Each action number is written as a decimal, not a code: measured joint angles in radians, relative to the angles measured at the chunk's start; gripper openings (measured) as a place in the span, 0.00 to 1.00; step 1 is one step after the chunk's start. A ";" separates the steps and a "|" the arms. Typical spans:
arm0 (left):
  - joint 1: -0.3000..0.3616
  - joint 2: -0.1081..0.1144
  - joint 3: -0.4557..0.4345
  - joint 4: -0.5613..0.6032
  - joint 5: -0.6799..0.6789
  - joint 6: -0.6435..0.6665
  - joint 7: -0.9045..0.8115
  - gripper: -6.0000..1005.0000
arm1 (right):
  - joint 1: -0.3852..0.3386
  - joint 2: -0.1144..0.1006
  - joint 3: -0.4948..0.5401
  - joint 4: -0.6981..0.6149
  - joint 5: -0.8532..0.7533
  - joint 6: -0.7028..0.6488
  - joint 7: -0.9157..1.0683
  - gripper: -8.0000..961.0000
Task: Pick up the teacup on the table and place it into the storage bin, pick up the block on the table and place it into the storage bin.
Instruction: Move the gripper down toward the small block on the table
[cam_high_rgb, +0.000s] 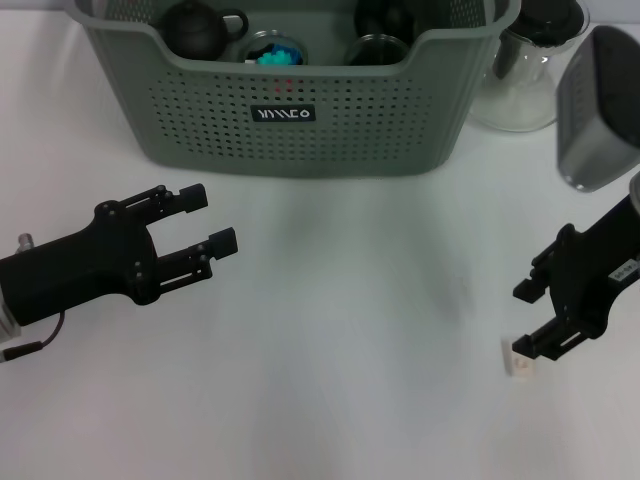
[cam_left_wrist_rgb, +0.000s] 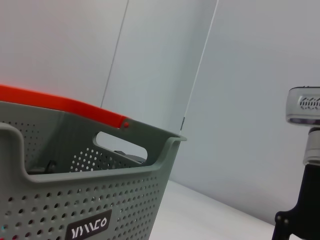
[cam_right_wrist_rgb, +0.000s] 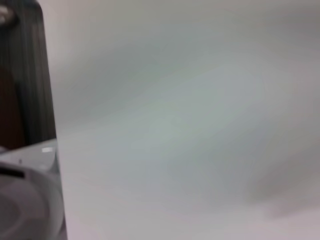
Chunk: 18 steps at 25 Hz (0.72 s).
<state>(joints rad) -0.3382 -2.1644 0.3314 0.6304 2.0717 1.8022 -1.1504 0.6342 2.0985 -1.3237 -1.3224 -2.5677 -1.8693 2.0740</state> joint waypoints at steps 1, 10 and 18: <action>0.000 0.000 0.000 0.000 0.000 0.000 0.000 0.73 | 0.004 0.000 -0.016 0.004 -0.011 0.003 0.013 0.74; -0.001 0.000 0.000 0.000 -0.003 0.000 0.000 0.73 | -0.001 0.002 -0.178 0.041 -0.042 0.074 0.076 0.70; -0.001 0.000 0.000 0.000 -0.001 0.000 0.000 0.73 | -0.003 0.002 -0.208 0.082 -0.046 0.134 0.080 0.70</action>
<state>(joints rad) -0.3390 -2.1644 0.3313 0.6304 2.0711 1.8024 -1.1507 0.6317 2.1000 -1.5314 -1.2401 -2.6136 -1.7354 2.1536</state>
